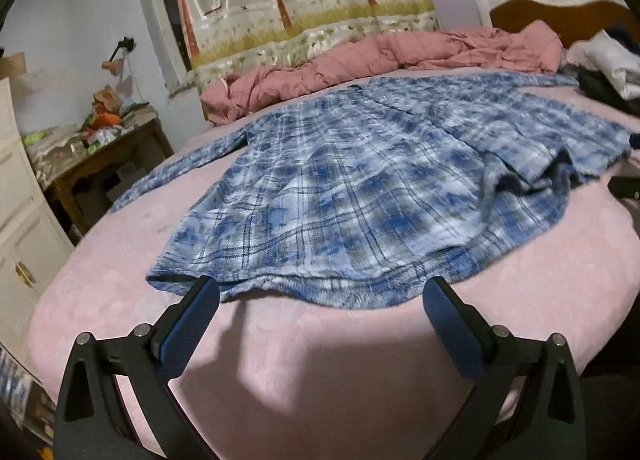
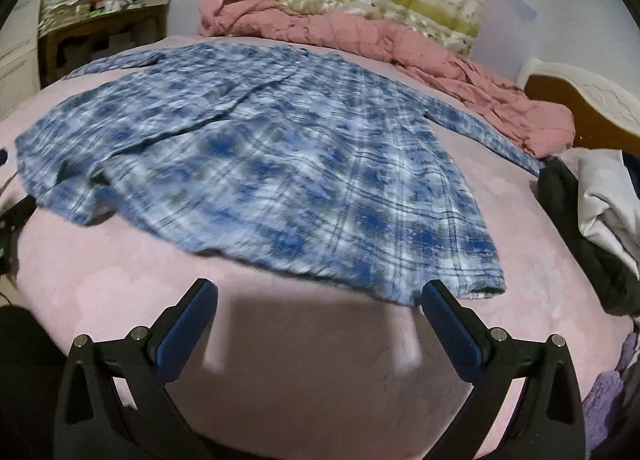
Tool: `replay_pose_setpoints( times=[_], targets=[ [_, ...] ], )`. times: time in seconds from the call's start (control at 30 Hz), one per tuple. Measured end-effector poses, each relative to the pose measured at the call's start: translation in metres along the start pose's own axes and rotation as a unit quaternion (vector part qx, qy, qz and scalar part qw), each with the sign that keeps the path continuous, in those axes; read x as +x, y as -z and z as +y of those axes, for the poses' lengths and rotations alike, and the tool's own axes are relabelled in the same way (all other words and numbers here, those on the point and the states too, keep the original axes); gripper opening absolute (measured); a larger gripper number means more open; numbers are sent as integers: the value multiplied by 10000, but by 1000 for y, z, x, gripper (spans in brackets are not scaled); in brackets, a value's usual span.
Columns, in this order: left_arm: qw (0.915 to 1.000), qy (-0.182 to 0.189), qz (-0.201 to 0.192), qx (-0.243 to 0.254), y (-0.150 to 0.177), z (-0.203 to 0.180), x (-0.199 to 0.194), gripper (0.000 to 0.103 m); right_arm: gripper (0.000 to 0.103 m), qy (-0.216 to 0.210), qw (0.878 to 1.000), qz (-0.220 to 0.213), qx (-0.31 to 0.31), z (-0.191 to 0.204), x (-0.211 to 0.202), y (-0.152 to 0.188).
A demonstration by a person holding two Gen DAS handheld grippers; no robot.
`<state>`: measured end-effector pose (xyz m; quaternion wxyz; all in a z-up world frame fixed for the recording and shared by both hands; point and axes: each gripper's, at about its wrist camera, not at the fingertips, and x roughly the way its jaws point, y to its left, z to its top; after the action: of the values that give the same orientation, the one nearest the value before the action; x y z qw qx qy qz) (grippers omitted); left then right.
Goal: Fold large clothes
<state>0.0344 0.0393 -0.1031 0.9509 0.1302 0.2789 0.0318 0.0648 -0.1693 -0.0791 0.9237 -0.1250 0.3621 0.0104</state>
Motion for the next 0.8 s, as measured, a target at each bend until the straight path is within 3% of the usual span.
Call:
replay_pose_setpoints(
  times=[0.1, 0.13, 0.2, 0.23, 0.27, 0.3, 0.33, 0.37, 0.47, 0.57, 0.67, 0.8],
  targets=[
    [9998, -181, 7, 7, -10, 3, 11, 100, 103, 46, 10000, -34, 57, -7, 9, -7],
    [9997, -237, -5, 32, -13, 3, 15, 93, 103, 53, 9999, -52, 127, -10, 13, -9],
    [9995, -318, -28, 44, -20, 3, 22, 70, 100, 11, 9998, -74, 206, -17, 19, -14],
    [9993, -364, -26, 48, -23, 3, 25, 44, 86, -71, 9996, -125, 232, -20, 20, -16],
    [9992, -384, -1, 54, -27, 4, 29, 18, 61, -178, 9994, -171, 249, -22, 22, -18],
    [9994, -356, -3, 31, -31, 6, 31, 10, 43, -278, 9990, -233, 266, -25, 22, -20],
    [9996, -286, -57, -14, -35, 9, 32, 6, 8, -261, 9988, -323, 267, -27, 20, -24],
    [9996, -213, -144, -69, -41, 13, 31, 5, 4, -202, 9985, -425, 265, -29, 18, -27],
    [9992, -234, -328, -19, -71, 19, 31, 4, 4, -169, 9959, -828, 314, -40, 8, -47],
    [9989, -281, -369, -6, -110, 24, 46, 4, 4, -43, 9948, -938, 394, -52, 13, -81],
    [9996, -247, 36, 101, -143, 26, 87, 4, 4, 62, 9952, -854, 477, -56, 38, -120],
    [9970, -70, 768, 78, -164, 31, 153, 4, 4, -4, 9967, -570, 585, -56, 86, -155]
  ],
)
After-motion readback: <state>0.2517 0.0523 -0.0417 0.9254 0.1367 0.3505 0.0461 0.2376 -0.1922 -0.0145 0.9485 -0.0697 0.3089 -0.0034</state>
